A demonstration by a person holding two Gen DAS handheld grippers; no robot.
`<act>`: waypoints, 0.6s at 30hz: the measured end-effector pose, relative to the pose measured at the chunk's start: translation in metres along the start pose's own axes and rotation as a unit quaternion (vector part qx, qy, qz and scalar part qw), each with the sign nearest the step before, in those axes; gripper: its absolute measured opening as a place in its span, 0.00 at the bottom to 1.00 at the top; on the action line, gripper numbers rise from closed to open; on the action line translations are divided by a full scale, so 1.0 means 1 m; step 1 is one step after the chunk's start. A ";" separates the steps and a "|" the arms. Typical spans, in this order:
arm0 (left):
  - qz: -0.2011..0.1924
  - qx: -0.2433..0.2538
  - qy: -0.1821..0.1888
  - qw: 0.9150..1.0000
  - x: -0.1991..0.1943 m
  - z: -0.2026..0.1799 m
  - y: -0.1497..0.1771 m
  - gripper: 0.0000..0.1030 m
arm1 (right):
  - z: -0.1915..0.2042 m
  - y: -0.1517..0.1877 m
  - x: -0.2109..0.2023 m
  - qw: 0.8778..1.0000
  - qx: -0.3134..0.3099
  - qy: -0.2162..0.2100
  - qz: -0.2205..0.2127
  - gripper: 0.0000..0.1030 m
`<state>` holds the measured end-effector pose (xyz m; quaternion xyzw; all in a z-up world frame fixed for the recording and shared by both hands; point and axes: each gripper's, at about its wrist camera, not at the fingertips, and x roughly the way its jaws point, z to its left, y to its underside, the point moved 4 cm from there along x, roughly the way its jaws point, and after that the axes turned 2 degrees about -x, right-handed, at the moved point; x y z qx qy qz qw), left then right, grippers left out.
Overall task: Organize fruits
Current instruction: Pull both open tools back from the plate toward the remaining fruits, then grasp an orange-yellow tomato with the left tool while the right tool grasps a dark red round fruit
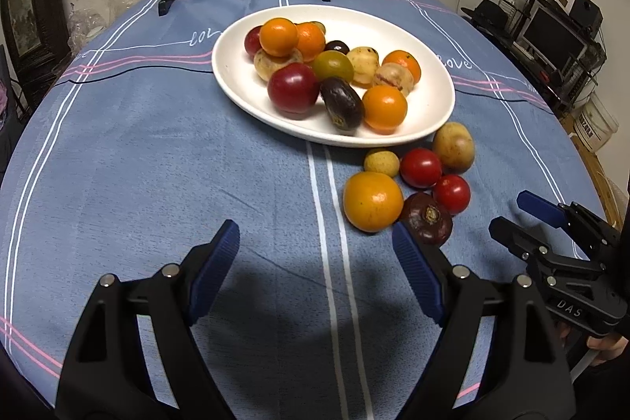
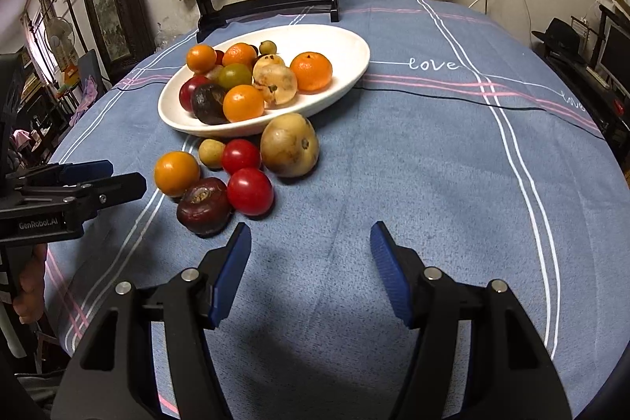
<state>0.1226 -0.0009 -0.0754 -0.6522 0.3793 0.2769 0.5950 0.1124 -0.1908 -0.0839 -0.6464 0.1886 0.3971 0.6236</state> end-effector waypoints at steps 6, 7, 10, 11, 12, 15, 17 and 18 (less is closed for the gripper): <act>0.011 0.006 -0.001 1.000 0.008 -0.005 0.001 0.79 | -0.001 0.003 0.002 1.000 0.004 -0.012 0.002 0.62; 0.013 0.006 -0.001 1.000 0.010 -0.005 0.001 0.79 | -0.001 0.003 0.002 1.000 0.005 -0.015 0.003 0.62; 0.021 0.010 -0.008 1.000 0.019 -0.005 0.001 0.79 | -0.003 0.004 0.004 1.000 0.011 -0.025 0.008 0.62; 0.024 0.012 -0.012 1.000 0.021 -0.004 0.001 0.79 | -0.003 0.004 0.004 0.999 0.013 -0.028 0.008 0.62; 0.027 0.014 -0.012 0.999 0.024 -0.004 0.002 0.79 | -0.004 0.004 0.004 0.999 0.015 -0.031 0.008 0.62; 0.038 0.023 -0.016 0.999 0.031 -0.004 0.003 0.79 | -0.005 0.004 0.004 0.999 0.022 -0.040 0.011 0.62; 0.040 0.033 -0.018 0.998 0.033 -0.007 0.003 0.80 | -0.006 0.005 0.005 0.999 0.026 -0.044 0.013 0.62; 0.041 0.037 -0.015 0.998 0.034 -0.009 0.003 0.80 | -0.006 0.005 0.005 0.999 0.027 -0.046 0.014 0.62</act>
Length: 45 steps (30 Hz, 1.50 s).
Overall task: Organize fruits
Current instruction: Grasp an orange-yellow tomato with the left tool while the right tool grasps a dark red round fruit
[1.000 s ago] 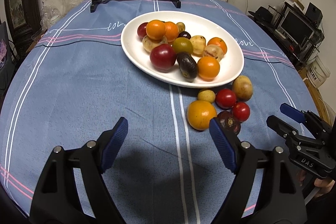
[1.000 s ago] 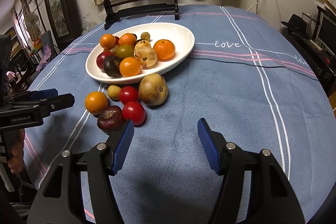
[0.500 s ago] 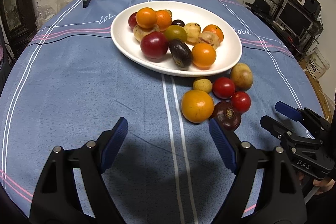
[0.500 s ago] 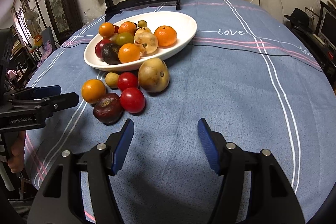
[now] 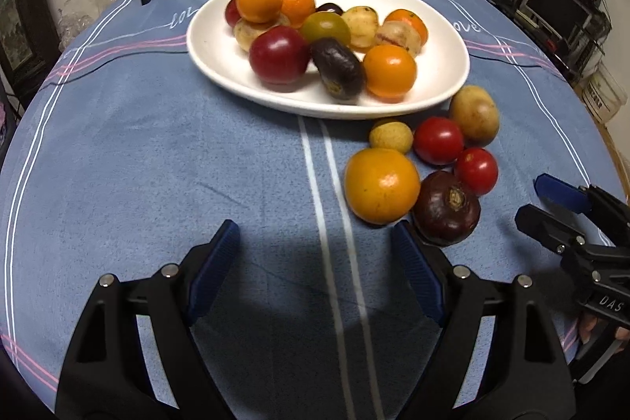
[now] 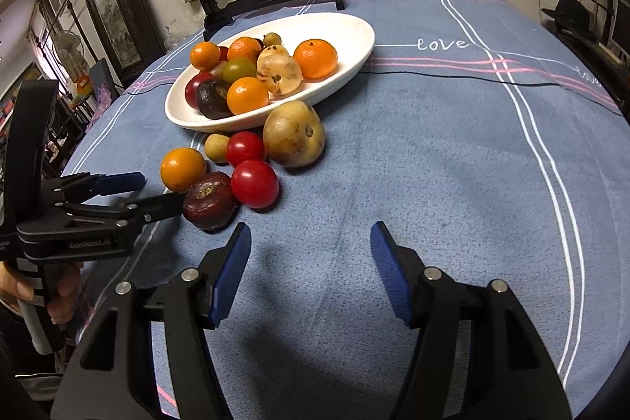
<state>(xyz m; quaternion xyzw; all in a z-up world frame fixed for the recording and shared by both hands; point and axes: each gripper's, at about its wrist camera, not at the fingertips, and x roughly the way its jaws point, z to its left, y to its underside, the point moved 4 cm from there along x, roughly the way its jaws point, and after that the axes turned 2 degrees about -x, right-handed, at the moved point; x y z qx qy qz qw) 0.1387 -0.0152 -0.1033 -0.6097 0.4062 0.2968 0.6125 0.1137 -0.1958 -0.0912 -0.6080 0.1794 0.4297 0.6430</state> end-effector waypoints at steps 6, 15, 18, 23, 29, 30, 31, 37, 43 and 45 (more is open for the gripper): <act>-0.001 0.023 -0.006 1.000 0.008 -0.011 -0.009 0.78 | 0.001 0.000 -0.001 1.000 -0.001 -0.009 -0.001 0.62; -0.018 0.045 0.007 0.999 0.012 -0.024 -0.019 0.39 | 0.001 0.001 0.001 1.000 0.005 -0.021 0.006 0.63; -0.023 0.066 0.010 0.998 0.010 -0.032 -0.018 0.36 | 0.001 0.001 0.001 1.000 0.004 -0.020 0.005 0.63; -0.021 0.056 0.022 0.998 0.003 -0.029 -0.010 0.36 | 0.002 0.002 0.002 1.000 0.001 -0.014 0.006 0.63; -0.026 0.030 0.023 0.999 -0.013 -0.011 -0.002 0.36 | 0.007 0.002 0.003 1.000 -0.013 0.006 0.009 0.63; -0.028 0.026 0.024 0.999 -0.015 -0.007 -0.001 0.36 | 0.008 0.002 0.003 1.000 -0.016 0.010 0.009 0.63; -0.030 0.023 0.024 0.999 -0.017 -0.004 0.000 0.36 | 0.011 0.002 0.003 0.999 -0.026 0.016 0.011 0.63; -0.032 0.009 0.026 0.999 -0.021 0.008 0.004 0.36 | 0.043 0.004 0.006 0.997 -0.073 -0.005 0.019 0.63; -0.034 -0.001 0.031 0.999 -0.022 0.019 0.007 0.36 | 0.063 -0.001 0.024 0.995 -0.091 -0.002 0.040 0.63; -0.033 -0.005 0.033 0.999 -0.021 0.022 0.008 0.36 | 0.065 -0.005 0.030 0.995 -0.090 0.009 0.043 0.63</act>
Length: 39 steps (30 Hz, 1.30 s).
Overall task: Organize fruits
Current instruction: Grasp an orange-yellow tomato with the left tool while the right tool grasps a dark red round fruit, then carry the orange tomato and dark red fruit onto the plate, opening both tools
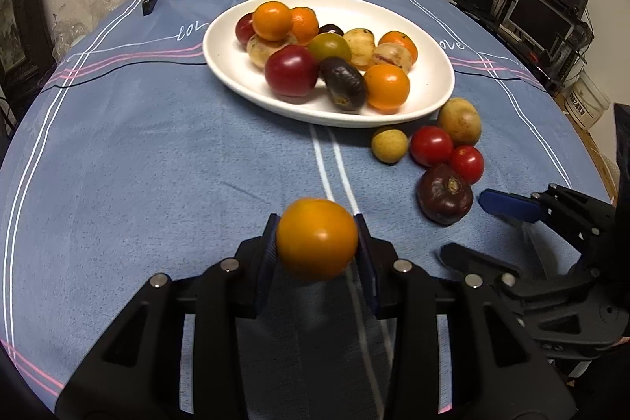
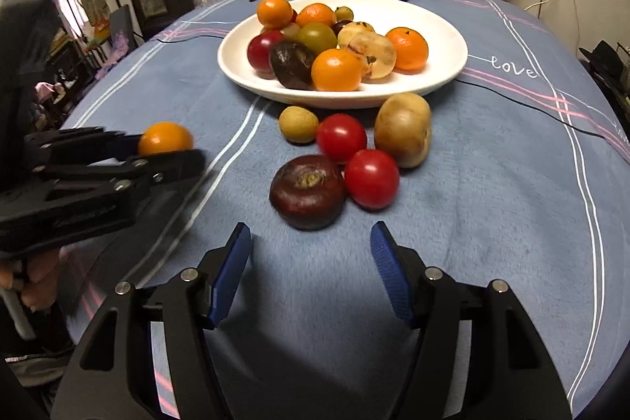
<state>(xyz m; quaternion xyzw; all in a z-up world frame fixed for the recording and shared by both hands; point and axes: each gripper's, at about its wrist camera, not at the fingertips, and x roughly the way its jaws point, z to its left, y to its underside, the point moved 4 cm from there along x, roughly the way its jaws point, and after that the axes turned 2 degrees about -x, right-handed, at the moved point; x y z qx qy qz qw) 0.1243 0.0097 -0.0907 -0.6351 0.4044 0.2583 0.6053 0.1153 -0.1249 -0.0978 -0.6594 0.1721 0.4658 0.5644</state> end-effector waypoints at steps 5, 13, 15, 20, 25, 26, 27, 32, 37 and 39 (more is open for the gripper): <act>0.005 -0.007 0.004 1.000 0.004 0.006 0.002 0.36 | 0.008 -0.012 0.013 1.000 -0.011 0.027 0.008 0.61; 0.010 -0.009 0.007 1.000 0.006 0.006 0.003 0.36 | 0.008 -0.016 0.015 0.999 -0.017 0.049 0.007 0.41; 0.011 -0.009 0.007 1.000 0.005 0.006 0.003 0.36 | 0.007 -0.014 0.013 0.999 -0.014 0.040 0.006 0.41; 0.009 -0.009 0.006 1.000 0.002 0.005 0.003 0.36 | -0.001 -0.004 -0.002 1.000 0.003 0.009 -0.001 0.41; 0.007 -0.001 0.006 1.000 -0.002 -0.002 0.002 0.36 | -0.013 0.001 -0.019 1.000 0.018 0.009 -0.015 0.41; 0.005 0.001 0.005 1.000 -0.004 -0.003 0.001 0.36 | -0.015 0.000 -0.022 1.000 0.020 0.008 -0.019 0.41; 0.003 0.004 0.005 1.000 -0.006 -0.005 0.000 0.36 | -0.018 0.000 -0.026 0.999 0.024 0.007 -0.024 0.41; -0.009 0.015 0.002 1.000 -0.014 -0.012 -0.009 0.36 | -0.023 -0.010 -0.042 0.999 0.023 0.003 -0.049 0.41; -0.026 0.022 0.003 0.999 -0.022 -0.018 -0.027 0.36 | -0.026 -0.029 -0.049 0.997 0.015 0.006 -0.070 0.41; -0.033 0.022 0.003 0.999 -0.024 -0.019 -0.039 0.36 | -0.028 -0.036 -0.050 0.997 0.015 0.007 -0.077 0.41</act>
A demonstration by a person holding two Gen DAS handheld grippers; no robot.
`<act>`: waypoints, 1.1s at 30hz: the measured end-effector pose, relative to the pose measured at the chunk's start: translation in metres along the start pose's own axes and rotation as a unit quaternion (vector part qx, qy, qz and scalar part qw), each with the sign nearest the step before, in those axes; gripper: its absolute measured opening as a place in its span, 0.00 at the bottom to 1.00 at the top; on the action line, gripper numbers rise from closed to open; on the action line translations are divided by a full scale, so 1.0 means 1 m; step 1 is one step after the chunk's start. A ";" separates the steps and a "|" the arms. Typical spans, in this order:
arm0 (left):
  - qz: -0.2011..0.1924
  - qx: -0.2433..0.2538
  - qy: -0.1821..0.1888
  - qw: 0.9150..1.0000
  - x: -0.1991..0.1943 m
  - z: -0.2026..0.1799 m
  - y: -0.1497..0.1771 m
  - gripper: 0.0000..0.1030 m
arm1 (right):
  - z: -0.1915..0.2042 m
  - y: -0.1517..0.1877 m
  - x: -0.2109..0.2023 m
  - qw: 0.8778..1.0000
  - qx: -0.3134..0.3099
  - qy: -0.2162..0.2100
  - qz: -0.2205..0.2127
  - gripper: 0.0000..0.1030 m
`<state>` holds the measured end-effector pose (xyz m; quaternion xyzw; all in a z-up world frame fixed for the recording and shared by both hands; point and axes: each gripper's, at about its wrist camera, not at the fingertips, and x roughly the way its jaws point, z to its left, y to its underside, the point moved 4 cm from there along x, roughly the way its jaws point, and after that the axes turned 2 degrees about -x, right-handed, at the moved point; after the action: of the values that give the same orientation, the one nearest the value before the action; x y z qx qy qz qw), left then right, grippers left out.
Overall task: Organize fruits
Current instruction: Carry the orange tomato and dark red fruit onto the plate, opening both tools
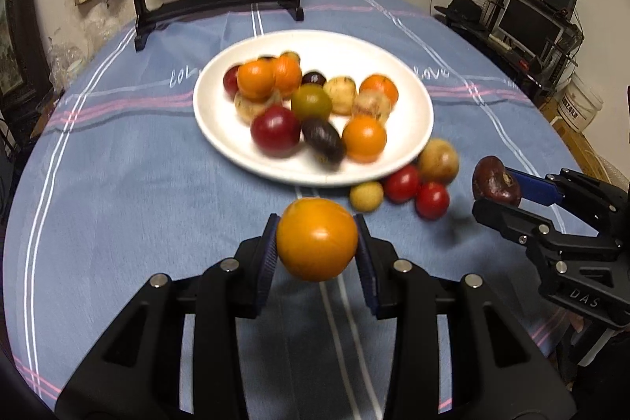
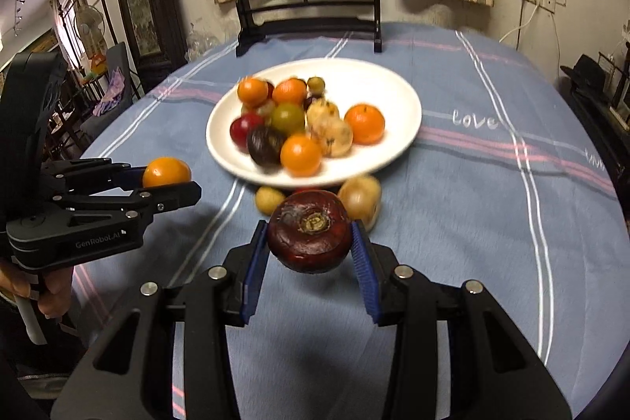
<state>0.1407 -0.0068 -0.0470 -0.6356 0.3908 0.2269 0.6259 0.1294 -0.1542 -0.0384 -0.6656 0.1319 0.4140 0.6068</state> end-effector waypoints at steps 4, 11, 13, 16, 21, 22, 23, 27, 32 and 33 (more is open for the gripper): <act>-0.009 -0.004 -0.007 1.000 0.003 0.002 -0.021 0.36 | -0.006 -0.022 0.005 1.000 -0.002 0.004 -0.016 0.41; -0.023 -0.007 -0.008 1.000 0.019 0.001 -0.062 0.36 | -0.008 -0.057 0.020 0.999 -0.015 0.006 -0.032 0.41; -0.022 -0.007 -0.008 1.000 0.025 -0.001 -0.071 0.36 | -0.009 -0.065 0.029 0.999 -0.016 0.004 -0.032 0.41; -0.017 -0.013 -0.004 1.000 0.039 0.001 -0.083 0.36 | -0.011 -0.076 0.046 0.999 -0.023 0.010 -0.027 0.41; 0.000 -0.036 -0.008 0.999 0.065 0.014 -0.094 0.36 | -0.019 -0.090 0.071 0.999 -0.023 0.016 -0.019 0.41; 0.002 -0.039 -0.010 0.999 0.068 0.016 -0.095 0.36 | -0.022 -0.092 0.078 1.000 -0.021 0.016 -0.013 0.41; 0.003 -0.042 -0.009 0.999 0.070 0.018 -0.096 0.36 | -0.023 -0.094 0.083 1.000 -0.020 0.017 -0.009 0.41; 0.009 -0.048 -0.010 0.999 0.082 0.022 -0.100 0.36 | -0.029 -0.098 0.098 1.000 -0.009 0.012 0.004 0.41; 0.017 -0.070 -0.003 0.997 0.090 0.029 -0.106 0.38 | -0.036 -0.101 0.107 1.000 0.009 0.005 0.011 0.48; 0.014 -0.071 -0.006 0.997 0.089 0.029 -0.107 0.41 | -0.039 -0.100 0.107 1.000 0.017 0.006 0.010 0.54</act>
<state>0.2831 -0.0070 -0.0538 -0.6713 0.3788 0.2669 0.5785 0.2789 -0.1318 -0.0471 -0.6560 0.1495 0.4138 0.6133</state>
